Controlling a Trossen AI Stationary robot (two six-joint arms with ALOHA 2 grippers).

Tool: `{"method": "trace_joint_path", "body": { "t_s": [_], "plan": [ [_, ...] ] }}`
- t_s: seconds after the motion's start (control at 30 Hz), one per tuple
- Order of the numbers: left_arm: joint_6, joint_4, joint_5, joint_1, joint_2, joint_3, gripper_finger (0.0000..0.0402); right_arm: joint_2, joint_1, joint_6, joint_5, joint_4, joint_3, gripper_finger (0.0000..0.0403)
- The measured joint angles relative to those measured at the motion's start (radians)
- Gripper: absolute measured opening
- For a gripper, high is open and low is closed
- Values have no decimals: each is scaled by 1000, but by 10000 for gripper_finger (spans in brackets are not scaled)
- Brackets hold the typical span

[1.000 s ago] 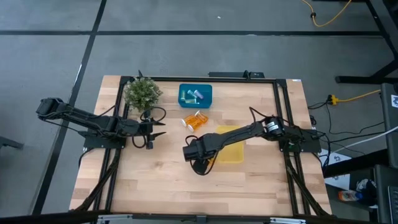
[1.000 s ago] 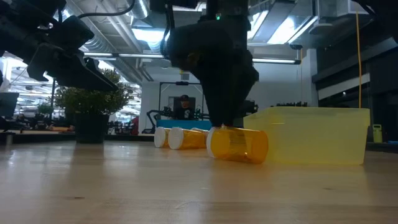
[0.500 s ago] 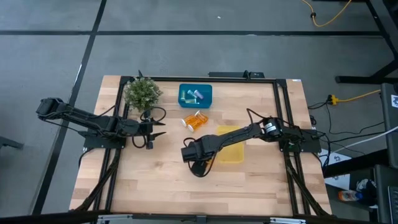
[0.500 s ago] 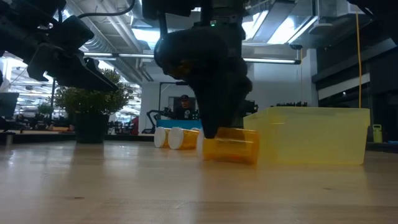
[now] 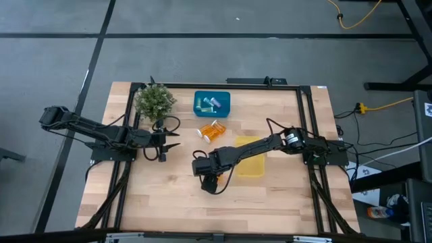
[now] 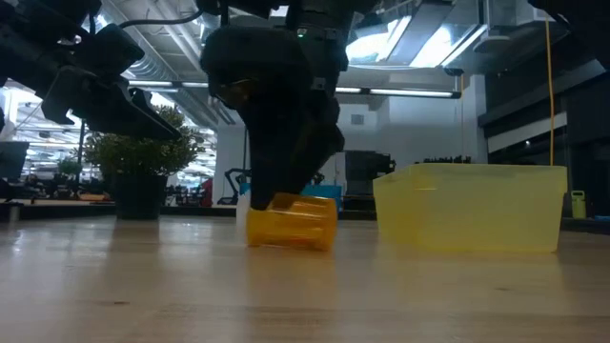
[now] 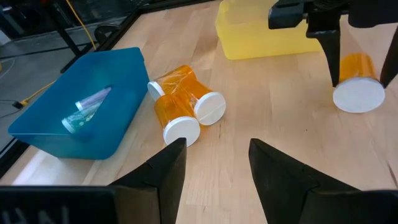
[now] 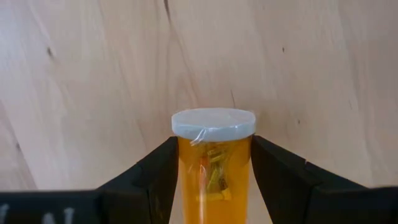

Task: Pick and place medicine bottles into bin by pill shape (circle, oval)
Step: Put the bottom big orange pill bottle into the yellow bin

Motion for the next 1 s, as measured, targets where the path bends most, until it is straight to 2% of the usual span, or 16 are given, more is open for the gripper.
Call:
{"method": "trace_joint_path", "body": {
  "t_s": [0.17, 0.47, 1.0],
  "plan": [
    [0, 0, 0, 0, 0, 0, 169, 1, 1, 9, 27, 9, 0, 206],
    [0, 0, 0, 0, 0, 0, 169, 5, -2, 11, 88, 10, -3, 283],
    [0, 0, 0, 0, 0, 0, 169, 2, -6, 40, 86, 44, -86, 290]
  ]
}}
